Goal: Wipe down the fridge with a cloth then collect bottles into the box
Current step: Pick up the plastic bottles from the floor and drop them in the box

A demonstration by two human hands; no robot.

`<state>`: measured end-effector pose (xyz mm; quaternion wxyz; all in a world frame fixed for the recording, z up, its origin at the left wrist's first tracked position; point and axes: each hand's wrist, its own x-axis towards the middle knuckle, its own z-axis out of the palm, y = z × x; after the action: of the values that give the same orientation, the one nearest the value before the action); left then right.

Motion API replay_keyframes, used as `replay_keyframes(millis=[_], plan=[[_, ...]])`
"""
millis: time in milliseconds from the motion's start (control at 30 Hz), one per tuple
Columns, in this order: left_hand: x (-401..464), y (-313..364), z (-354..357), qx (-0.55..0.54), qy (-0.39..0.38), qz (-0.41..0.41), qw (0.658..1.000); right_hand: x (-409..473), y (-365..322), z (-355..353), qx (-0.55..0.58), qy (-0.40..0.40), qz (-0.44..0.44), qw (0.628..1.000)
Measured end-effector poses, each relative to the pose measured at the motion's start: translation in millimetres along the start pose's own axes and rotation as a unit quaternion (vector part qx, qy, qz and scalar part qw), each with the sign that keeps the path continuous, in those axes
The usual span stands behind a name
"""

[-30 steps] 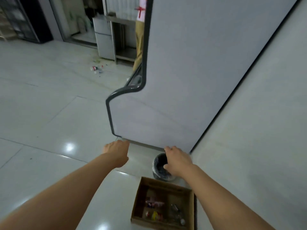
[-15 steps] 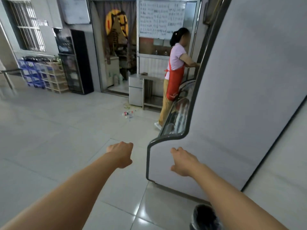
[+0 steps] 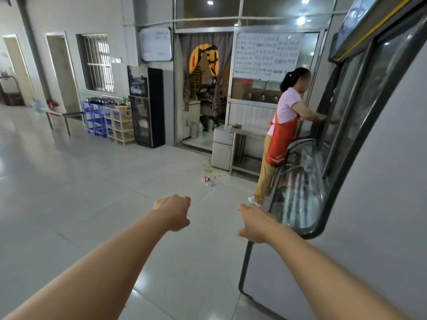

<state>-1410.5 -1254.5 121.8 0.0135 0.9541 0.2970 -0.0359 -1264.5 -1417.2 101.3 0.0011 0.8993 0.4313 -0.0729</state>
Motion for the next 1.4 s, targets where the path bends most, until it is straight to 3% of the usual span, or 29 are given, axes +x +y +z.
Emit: replay_keyframes(millis=[700, 1067, 1400], plan=[[342, -142, -4, -0.022, -0.02, -0.033, 0.999, 414, -49, -28, -0.002, -0.054, -0.049, 0.997], [581, -277, -17, -0.011, -0.044, 0.029, 0.999, 640, -110, -48, 0.031, -0.057, 0.006, 0.998], [788, -324, -6, -0.013, -0.085, 0.068, 0.994, 834, -94, -51, 0.041, -0.069, 0.064, 0.995]])
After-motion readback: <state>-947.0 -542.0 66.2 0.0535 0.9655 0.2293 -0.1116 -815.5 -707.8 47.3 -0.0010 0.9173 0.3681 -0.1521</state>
